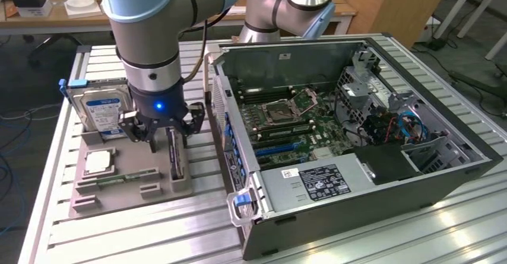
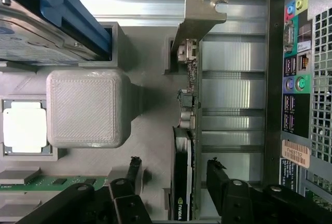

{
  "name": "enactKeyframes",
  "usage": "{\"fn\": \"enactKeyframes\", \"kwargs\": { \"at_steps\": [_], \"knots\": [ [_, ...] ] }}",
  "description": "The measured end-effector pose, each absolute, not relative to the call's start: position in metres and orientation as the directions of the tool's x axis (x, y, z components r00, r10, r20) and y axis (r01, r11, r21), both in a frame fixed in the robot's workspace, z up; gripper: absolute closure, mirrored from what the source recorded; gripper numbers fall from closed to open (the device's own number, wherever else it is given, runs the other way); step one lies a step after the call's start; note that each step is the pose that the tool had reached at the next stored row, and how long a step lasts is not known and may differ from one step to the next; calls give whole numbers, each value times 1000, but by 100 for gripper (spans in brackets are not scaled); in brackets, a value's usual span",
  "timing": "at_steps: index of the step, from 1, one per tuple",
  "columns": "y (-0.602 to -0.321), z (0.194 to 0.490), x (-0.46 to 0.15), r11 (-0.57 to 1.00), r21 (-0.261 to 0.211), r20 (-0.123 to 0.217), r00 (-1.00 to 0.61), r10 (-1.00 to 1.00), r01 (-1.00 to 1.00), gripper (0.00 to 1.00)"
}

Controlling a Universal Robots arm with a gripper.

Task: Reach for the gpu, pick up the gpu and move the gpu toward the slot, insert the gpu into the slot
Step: 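Pick up the gpu and move the gpu toward the slot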

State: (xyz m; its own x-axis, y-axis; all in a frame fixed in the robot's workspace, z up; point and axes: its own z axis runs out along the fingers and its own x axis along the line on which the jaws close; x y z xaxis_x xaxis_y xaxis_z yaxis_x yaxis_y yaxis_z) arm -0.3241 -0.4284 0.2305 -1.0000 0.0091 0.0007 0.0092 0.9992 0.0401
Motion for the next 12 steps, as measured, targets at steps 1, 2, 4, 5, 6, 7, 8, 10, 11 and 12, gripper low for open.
{"fn": "enactKeyframes", "kwargs": {
  "at_steps": [1, 2, 4, 5, 6, 7, 8, 10, 11, 12],
  "knots": [
    [-428, 231, -324, 999, 40, 1, -1000, 9, 9, 37],
    [-428, 230, -324, 999, 40, 1, -1000, 9, 9, 37],
    [-428, 230, -324, 999, 40, 1, -1000, 9, 9, 44],
    [-428, 230, -324, 999, 40, 1, -1000, 9, 9, 44],
    [-428, 230, -324, 999, 40, 1, -1000, 9, 9, 45],
    [-428, 230, -324, 999, 40, 1, -1000, 9, 9, 45],
    [-428, 230, -324, 999, 40, 1, -1000, 9, 9, 52],
    [-428, 230, -324, 999, 40, 1, -1000, 9, 9, 52],
    [-428, 230, -324, 999, 40, 1, -1000, 9, 9, 52],
    [-428, 230, -323, 999, 40, 0, -1000, 9, 9, 52]
  ]
}}
